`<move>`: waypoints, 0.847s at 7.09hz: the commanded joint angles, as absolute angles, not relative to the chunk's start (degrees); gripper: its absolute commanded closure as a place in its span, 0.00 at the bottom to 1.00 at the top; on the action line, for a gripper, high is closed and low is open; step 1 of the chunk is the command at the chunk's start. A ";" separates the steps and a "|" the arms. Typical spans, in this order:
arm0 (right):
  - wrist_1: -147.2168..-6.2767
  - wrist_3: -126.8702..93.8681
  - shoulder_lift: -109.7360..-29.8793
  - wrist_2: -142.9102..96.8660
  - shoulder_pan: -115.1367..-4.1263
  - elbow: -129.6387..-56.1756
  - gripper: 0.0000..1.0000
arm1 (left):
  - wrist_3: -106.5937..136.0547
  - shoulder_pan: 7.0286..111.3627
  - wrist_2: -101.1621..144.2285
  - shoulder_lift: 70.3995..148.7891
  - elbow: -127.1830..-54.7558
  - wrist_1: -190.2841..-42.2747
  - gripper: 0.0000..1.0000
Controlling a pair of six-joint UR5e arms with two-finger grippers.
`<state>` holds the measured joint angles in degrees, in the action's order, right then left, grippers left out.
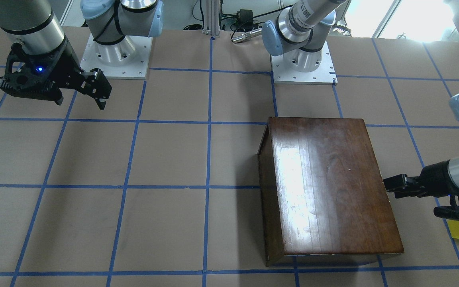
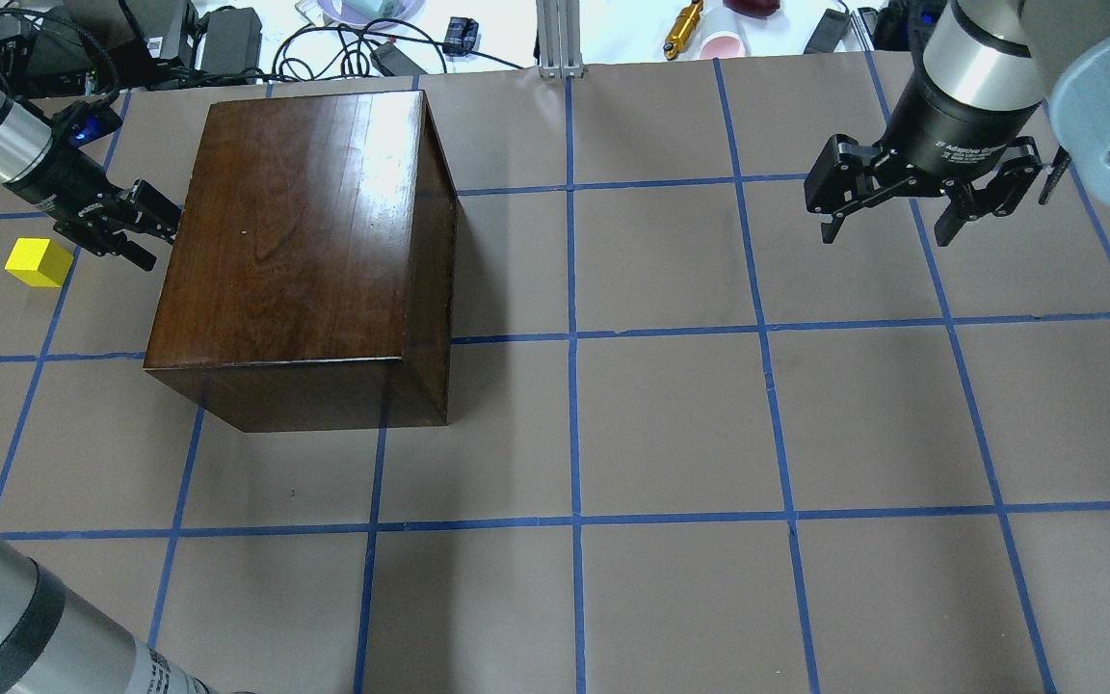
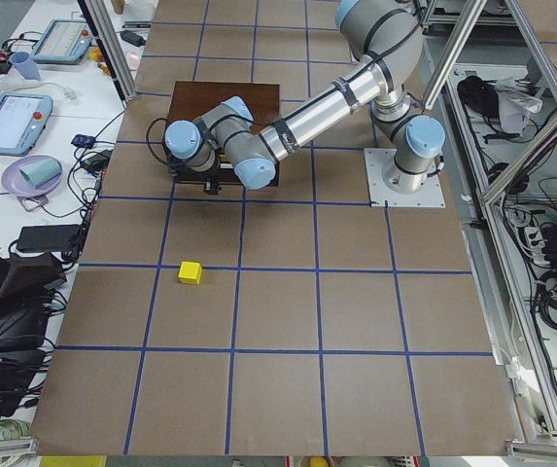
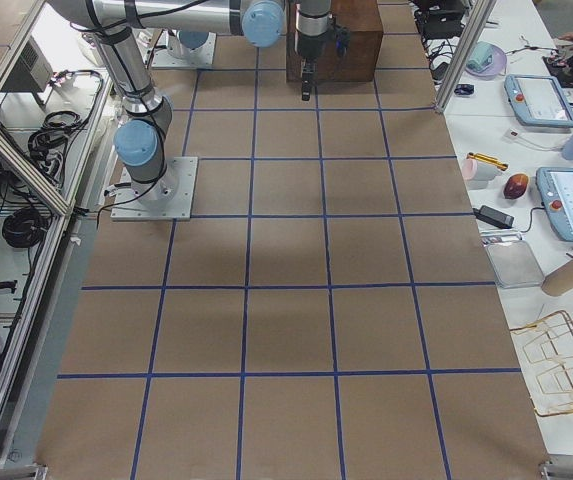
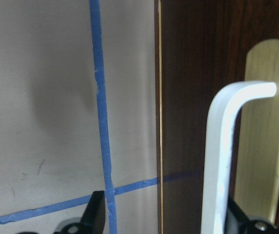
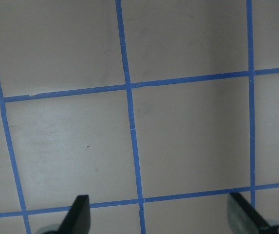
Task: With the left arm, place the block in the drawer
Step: 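Hook the white handle with the left gripper and pull the drawer open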
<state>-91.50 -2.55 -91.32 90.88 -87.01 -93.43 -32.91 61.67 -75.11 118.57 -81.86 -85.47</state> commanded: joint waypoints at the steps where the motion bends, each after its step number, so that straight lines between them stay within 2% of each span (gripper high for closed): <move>1: -91.49 -2.55 -91.32 90.88 -87.01 -93.43 0.00 | -33.05 60.39 -75.15 118.56 -81.56 -85.52 0.20; 6: -91.49 -2.55 -91.32 90.88 -87.01 -93.43 0.00 | -34.19 59.33 -76.11 118.56 -80.77 -85.52 0.20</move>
